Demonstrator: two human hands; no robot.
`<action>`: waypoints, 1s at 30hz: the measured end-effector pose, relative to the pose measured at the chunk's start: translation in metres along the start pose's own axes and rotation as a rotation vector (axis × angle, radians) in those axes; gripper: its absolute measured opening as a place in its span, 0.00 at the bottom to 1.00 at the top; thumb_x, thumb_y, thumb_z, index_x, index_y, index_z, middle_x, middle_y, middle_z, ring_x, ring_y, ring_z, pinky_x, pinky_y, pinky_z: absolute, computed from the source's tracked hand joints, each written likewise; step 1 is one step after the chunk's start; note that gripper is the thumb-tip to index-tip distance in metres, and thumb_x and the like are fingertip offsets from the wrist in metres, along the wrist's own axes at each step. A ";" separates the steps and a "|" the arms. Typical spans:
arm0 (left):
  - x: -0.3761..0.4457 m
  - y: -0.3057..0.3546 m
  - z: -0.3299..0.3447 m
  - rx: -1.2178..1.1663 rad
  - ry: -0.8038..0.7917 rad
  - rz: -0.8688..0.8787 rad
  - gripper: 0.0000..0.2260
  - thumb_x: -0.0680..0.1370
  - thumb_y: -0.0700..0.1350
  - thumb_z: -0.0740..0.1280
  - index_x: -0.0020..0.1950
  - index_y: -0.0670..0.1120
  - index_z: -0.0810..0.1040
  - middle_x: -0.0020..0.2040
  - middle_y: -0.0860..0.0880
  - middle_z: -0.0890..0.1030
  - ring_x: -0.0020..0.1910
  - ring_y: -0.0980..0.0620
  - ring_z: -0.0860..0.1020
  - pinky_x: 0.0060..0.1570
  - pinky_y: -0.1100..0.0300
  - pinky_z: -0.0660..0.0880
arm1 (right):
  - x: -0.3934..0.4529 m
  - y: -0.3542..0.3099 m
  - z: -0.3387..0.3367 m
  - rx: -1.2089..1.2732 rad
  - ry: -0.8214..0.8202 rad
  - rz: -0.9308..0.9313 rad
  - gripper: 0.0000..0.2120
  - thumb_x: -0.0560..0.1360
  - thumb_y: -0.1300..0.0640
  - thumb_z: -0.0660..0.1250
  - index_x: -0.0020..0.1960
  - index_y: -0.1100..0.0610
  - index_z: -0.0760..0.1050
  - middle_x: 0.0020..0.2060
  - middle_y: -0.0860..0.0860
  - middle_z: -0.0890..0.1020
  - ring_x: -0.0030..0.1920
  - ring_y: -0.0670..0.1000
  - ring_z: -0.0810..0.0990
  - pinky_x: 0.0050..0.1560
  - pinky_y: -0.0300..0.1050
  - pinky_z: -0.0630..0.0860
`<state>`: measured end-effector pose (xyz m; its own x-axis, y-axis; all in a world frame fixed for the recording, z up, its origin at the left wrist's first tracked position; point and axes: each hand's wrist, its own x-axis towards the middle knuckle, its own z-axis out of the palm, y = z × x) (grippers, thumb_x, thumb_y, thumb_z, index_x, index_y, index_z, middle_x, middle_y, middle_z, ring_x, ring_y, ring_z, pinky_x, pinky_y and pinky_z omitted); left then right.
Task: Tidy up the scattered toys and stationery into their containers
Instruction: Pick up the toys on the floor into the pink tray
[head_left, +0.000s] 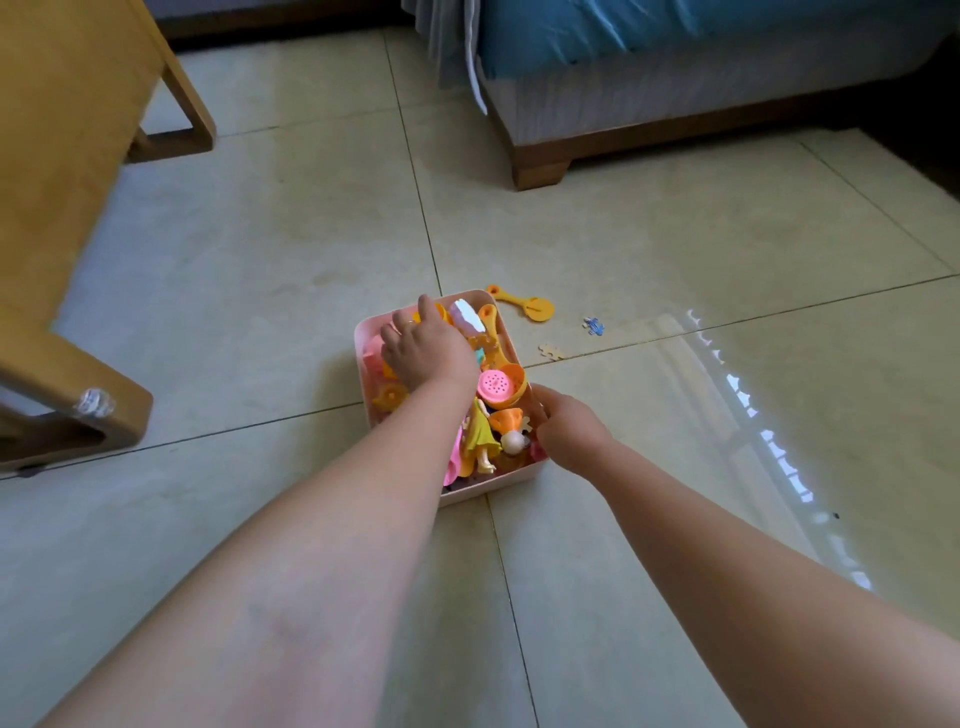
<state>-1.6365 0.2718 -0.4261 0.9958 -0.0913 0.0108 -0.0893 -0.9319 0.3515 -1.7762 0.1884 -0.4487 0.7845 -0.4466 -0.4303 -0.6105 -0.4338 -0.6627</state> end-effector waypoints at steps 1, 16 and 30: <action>0.000 0.001 -0.002 -0.003 0.011 0.021 0.18 0.80 0.43 0.58 0.70 0.49 0.66 0.68 0.42 0.70 0.66 0.41 0.66 0.63 0.50 0.66 | 0.002 -0.003 0.001 0.010 -0.013 0.004 0.31 0.71 0.69 0.59 0.69 0.46 0.71 0.57 0.50 0.80 0.55 0.54 0.78 0.52 0.50 0.79; 0.001 0.051 0.022 -0.036 -0.244 0.390 0.20 0.76 0.36 0.62 0.66 0.50 0.73 0.64 0.44 0.70 0.64 0.43 0.70 0.60 0.52 0.70 | 0.081 0.047 -0.047 0.288 0.363 0.233 0.15 0.76 0.58 0.61 0.61 0.52 0.75 0.47 0.53 0.80 0.41 0.54 0.78 0.38 0.42 0.70; 0.008 0.093 0.104 0.049 -0.426 0.129 0.19 0.77 0.40 0.68 0.66 0.45 0.69 0.63 0.43 0.69 0.57 0.42 0.78 0.52 0.51 0.75 | 0.158 0.056 -0.057 0.053 0.477 0.073 0.04 0.75 0.61 0.65 0.49 0.57 0.76 0.54 0.53 0.69 0.43 0.56 0.76 0.41 0.42 0.67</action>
<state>-1.6394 0.1481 -0.4912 0.8792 -0.3350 -0.3389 -0.2232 -0.9179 0.3282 -1.6921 0.0489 -0.5188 0.5943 -0.7889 -0.1564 -0.6461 -0.3526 -0.6769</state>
